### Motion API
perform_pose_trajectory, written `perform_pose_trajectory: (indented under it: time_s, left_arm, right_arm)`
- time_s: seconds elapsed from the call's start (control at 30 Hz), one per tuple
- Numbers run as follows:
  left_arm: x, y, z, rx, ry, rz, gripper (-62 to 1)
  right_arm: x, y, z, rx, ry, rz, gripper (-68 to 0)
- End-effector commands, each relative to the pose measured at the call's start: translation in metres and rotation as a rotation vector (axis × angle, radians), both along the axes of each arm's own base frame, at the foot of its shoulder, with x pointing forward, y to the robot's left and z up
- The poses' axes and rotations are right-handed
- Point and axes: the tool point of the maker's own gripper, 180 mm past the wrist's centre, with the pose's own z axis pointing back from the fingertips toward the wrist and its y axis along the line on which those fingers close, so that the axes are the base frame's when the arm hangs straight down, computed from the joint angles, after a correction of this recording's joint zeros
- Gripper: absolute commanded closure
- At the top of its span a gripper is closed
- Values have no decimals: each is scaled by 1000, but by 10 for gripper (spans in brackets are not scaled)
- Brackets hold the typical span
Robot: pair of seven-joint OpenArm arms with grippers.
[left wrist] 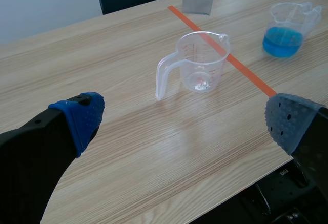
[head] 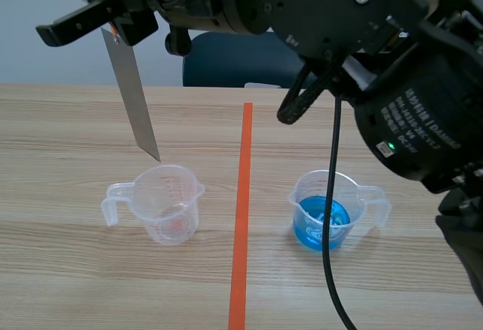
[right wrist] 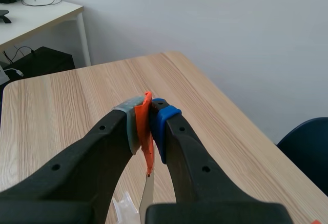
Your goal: Do the redox reaction experiment. put the plate into the left beaker
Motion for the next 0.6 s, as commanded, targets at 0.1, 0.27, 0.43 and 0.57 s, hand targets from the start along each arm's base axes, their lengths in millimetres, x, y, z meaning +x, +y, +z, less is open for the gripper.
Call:
perform_pose_trajectory:
  time_s: [0.1,0.27,0.43,0.57]
  left_arm:
    - [2,-1,7,-14,-25,2,-623]
    - [2,-1,7,-14,-25,2,-623]
    - [2,-1,7,-14,-25,2,-623]
    - [2,-1,7,-14,-25,2,-623]
  right_arm:
    - [8,-3,0,15,0,-13,0]
    - [10,-3,-4,13,10,-16,0]
    - [12,-3,-6,20,14,-17,0]
    - [11,-2,-7,28,32,-10,0]
